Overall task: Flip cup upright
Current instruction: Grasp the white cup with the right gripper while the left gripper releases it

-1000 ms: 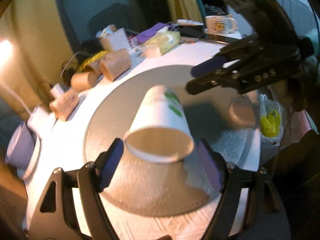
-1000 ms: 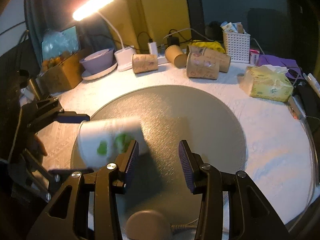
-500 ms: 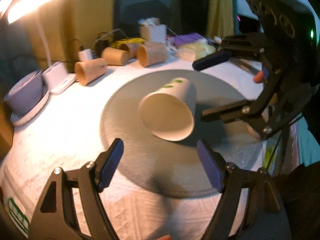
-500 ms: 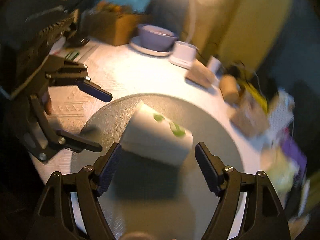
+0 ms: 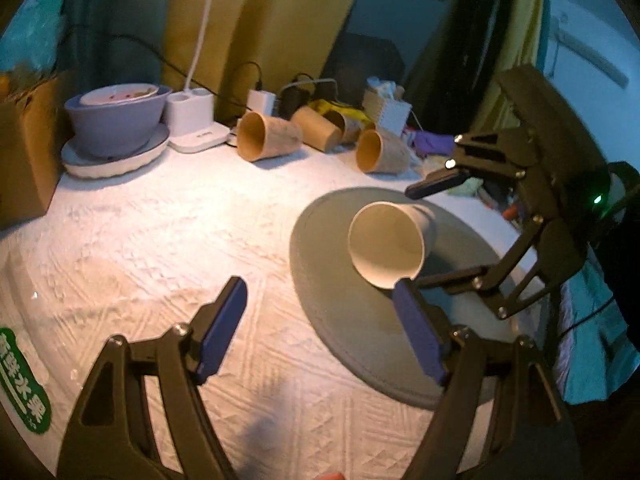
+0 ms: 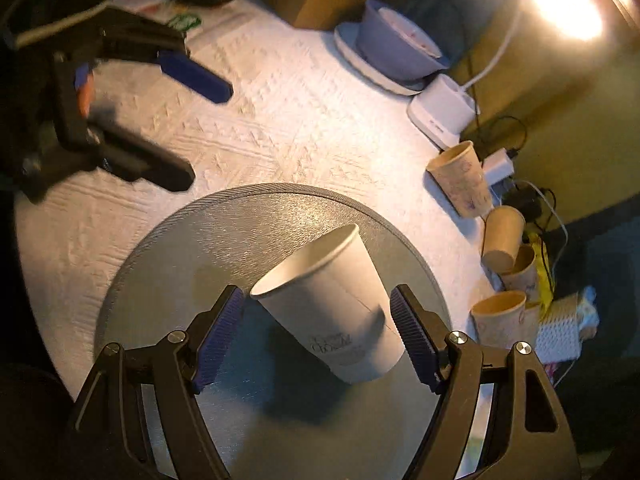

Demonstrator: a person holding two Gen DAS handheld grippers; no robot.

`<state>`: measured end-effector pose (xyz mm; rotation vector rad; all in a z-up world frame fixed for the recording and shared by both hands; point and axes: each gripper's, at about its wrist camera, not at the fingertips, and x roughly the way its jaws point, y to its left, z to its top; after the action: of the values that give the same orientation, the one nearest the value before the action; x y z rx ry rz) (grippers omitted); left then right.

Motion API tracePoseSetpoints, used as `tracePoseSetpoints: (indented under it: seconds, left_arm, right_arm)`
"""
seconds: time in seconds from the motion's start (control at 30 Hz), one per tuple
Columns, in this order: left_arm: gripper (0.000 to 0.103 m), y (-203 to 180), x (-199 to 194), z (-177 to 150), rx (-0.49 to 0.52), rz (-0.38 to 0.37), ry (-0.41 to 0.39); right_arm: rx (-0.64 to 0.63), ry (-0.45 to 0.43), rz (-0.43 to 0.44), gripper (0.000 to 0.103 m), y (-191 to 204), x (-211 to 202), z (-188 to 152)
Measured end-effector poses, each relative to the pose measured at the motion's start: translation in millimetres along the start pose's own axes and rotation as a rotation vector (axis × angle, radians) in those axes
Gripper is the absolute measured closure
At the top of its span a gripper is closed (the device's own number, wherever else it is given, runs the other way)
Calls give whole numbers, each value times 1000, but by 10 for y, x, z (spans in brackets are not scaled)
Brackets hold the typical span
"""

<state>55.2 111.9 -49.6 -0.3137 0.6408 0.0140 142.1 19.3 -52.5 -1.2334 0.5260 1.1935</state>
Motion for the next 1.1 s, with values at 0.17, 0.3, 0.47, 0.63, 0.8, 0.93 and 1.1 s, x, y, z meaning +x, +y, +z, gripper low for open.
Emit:
tracePoseSetpoints:
  seconds: [0.17, 0.3, 0.47, 0.63, 0.8, 0.93, 1.1]
  left_arm:
    - [26, 150, -7, 15, -68, -17, -10]
    - [26, 263, 8, 32, -107, -9, 1]
    - [26, 375, 27, 49, -149, 4, 10]
    - [26, 440, 2, 51, -172, 17, 4]
    - [26, 454, -20, 75, -167, 31, -9]
    - [26, 421, -41, 84, -146, 40, -26]
    - [26, 376, -35, 86, -125, 52, -35]
  right_arm:
    - [-94, 107, 3, 25, -24, 170, 157]
    - [-140, 167, 13, 25, -43, 301, 234]
    - [-181, 223, 26, 25, -49, 447, 297]
    - [-170, 229, 21, 30, -86, 517, 375]
    - [-76, 201, 10, 33, -190, 456, 312]
    - [72, 130, 4, 33, -302, 285, 155]
    - [294, 7, 1, 33, -382, 80, -132]
